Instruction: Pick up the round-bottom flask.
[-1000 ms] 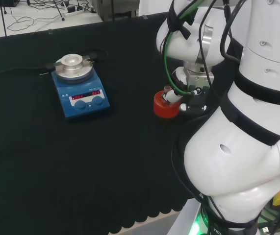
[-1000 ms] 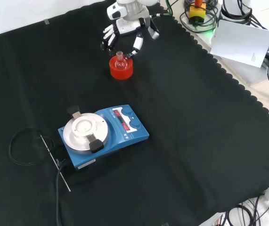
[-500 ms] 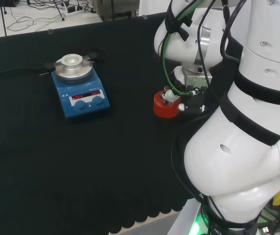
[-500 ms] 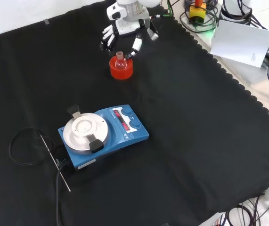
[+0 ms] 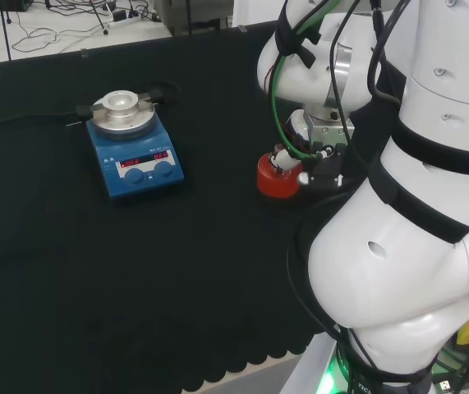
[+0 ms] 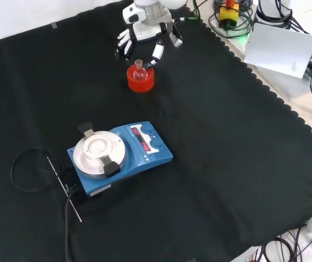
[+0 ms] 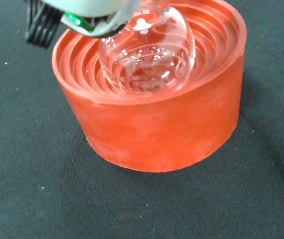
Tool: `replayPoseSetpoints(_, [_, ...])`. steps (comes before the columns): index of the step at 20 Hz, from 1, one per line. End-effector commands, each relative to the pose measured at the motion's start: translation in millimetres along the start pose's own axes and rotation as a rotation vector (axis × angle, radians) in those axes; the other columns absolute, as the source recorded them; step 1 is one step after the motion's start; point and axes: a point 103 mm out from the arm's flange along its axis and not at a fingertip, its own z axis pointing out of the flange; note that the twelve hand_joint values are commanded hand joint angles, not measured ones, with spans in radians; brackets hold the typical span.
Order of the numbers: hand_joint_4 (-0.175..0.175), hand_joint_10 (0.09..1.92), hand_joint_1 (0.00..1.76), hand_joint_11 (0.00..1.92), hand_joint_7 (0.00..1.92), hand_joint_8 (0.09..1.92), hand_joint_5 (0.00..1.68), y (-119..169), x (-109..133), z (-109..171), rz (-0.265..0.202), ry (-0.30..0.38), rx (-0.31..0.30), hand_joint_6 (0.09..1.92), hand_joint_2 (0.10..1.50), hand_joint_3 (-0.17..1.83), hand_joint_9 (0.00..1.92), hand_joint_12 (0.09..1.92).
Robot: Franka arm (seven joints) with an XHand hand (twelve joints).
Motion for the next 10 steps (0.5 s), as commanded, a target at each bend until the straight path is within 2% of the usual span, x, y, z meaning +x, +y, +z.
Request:
replayPoseSetpoints(1, [-0.061, 0.64, 0.92, 0.34, 0.41, 0.71, 0.90, 3, -1, -1, -0.005, -0.018, 0.001, 0.78, 0.67, 0.67, 0.62, 1.34])
replayPoseSetpoints(4, [-0.059, 0.63, 0.92, 0.35, 0.42, 0.71, 0.93, 3, -1, -1, 0.005, -0.042, 0.002, 0.78, 0.69, 0.66, 0.63, 1.33])
replayPoseSetpoints(5, [0.026, 0.63, 0.96, 0.36, 0.42, 0.71, 0.98, 3, 0, -1, 0.010, -0.051, -0.005, 0.84, 0.75, 0.57, 0.65, 1.33])
replayPoseSetpoints(6, [0.093, 0.62, 1.00, 0.37, 0.43, 0.71, 1.02, 3, 2, -2, 0.014, -0.064, -0.009, 0.87, 0.81, 0.48, 0.66, 1.33])
replayPoseSetpoints(7, [0.134, 0.61, 1.03, 0.39, 0.44, 0.70, 1.06, 3, 5, -3, 0.012, -0.077, -0.007, 0.89, 0.83, 0.46, 0.68, 1.32])
replayPoseSetpoints(8, [0.156, 0.59, 1.05, 0.40, 0.46, 0.69, 1.08, 2, 8, -5, 0.011, -0.085, -0.004, 0.90, 0.82, 0.48, 0.70, 1.31])
replayPoseSetpoints(10, [0.172, 0.57, 1.07, 0.43, 0.48, 0.68, 1.10, 2, 14, -10, 0.006, -0.087, -0.006, 0.92, 0.78, 0.57, 0.73, 1.29])
